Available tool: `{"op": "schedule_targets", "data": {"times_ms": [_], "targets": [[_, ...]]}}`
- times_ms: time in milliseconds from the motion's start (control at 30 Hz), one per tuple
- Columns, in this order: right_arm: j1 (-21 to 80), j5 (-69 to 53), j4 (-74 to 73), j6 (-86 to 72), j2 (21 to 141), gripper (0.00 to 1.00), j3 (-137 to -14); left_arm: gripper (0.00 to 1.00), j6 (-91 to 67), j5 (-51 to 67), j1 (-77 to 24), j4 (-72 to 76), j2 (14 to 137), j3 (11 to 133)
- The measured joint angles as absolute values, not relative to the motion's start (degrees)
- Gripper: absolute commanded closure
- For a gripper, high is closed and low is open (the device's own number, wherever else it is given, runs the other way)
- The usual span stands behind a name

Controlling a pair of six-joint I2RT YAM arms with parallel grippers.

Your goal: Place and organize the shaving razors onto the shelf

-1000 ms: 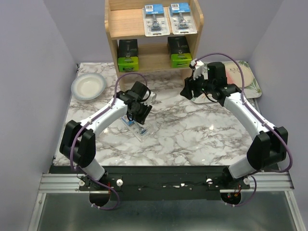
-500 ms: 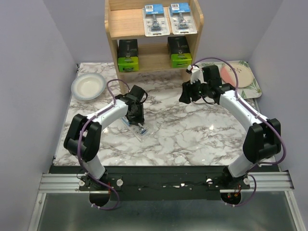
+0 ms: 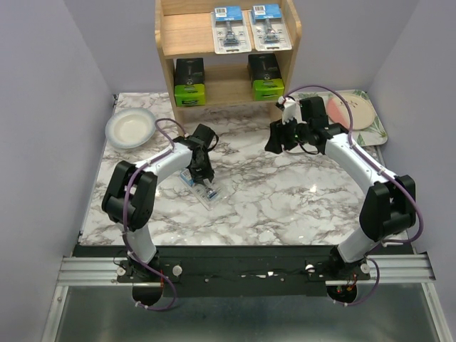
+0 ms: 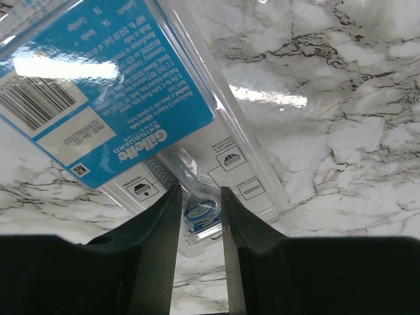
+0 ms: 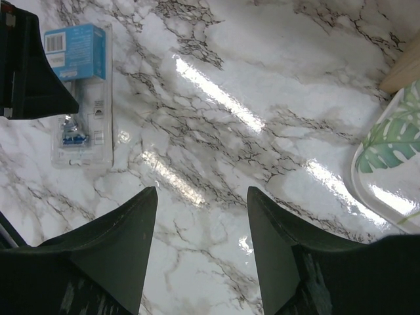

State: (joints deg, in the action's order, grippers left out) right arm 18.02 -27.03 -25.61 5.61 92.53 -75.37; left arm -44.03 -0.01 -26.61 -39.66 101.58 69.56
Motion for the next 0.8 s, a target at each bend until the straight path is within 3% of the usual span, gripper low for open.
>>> {"op": "schedule_targets", "data": {"times_ms": [800], "targets": [[18.0,-28.4,-26.1,4.5,96.4,0.34,-77.4,0.65,-46.5,-2.1,-25.2,-42.6,104.1,71.8]]}}
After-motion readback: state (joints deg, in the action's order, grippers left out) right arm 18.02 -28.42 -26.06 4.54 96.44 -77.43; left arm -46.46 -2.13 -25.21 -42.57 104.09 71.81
